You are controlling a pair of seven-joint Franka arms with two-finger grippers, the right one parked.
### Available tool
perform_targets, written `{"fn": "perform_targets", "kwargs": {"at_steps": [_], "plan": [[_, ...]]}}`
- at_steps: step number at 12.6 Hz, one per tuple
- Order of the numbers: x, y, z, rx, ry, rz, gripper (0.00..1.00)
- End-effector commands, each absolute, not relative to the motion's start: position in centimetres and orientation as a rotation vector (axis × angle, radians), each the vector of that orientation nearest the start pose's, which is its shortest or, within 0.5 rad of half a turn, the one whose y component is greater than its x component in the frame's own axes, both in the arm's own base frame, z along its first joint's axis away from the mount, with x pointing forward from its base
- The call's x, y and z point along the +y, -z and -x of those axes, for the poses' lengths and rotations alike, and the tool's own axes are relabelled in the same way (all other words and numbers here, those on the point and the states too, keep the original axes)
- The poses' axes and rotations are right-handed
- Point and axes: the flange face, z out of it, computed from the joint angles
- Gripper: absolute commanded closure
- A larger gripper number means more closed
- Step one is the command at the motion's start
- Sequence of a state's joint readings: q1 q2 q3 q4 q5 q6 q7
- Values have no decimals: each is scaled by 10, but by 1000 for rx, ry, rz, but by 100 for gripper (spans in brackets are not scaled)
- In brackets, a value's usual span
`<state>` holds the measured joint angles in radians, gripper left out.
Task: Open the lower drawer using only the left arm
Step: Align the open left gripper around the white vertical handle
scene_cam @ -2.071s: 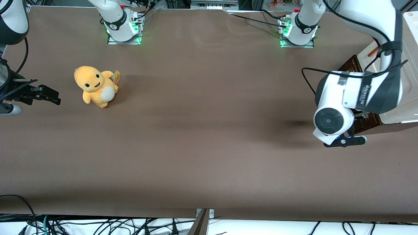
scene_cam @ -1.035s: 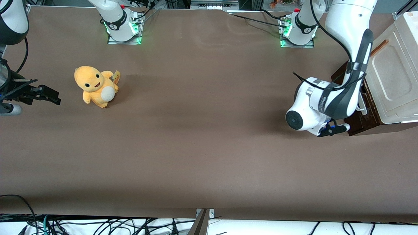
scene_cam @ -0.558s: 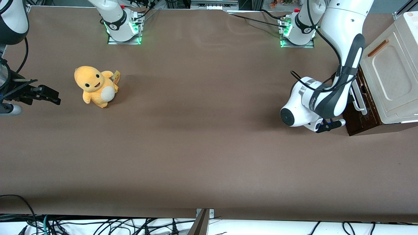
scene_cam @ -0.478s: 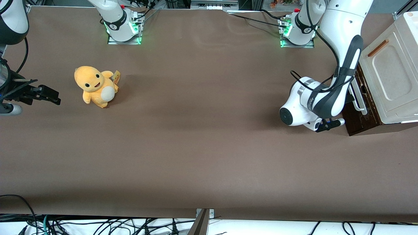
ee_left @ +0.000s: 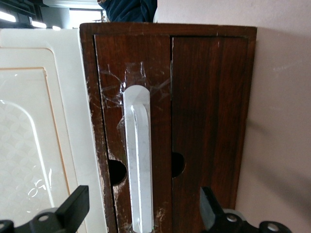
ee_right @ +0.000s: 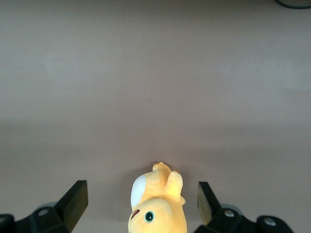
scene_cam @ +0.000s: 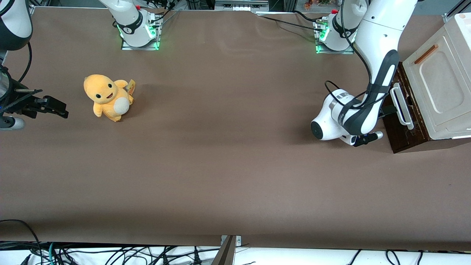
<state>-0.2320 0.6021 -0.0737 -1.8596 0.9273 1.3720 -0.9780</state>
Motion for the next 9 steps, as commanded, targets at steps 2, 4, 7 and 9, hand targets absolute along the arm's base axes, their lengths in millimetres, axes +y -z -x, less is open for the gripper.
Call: {"fn": "perform_targets", "kwargs": {"at_steps": [2,4,7,9], "plan": [[-60,-194,-530,-238,-246,1743,0],[-55,-191,-528,-236,-245,1730,0],[-48,-184,-526,-236,-247,1711,0],[-37,-179,-524,-233,-238,1688,0]]}}
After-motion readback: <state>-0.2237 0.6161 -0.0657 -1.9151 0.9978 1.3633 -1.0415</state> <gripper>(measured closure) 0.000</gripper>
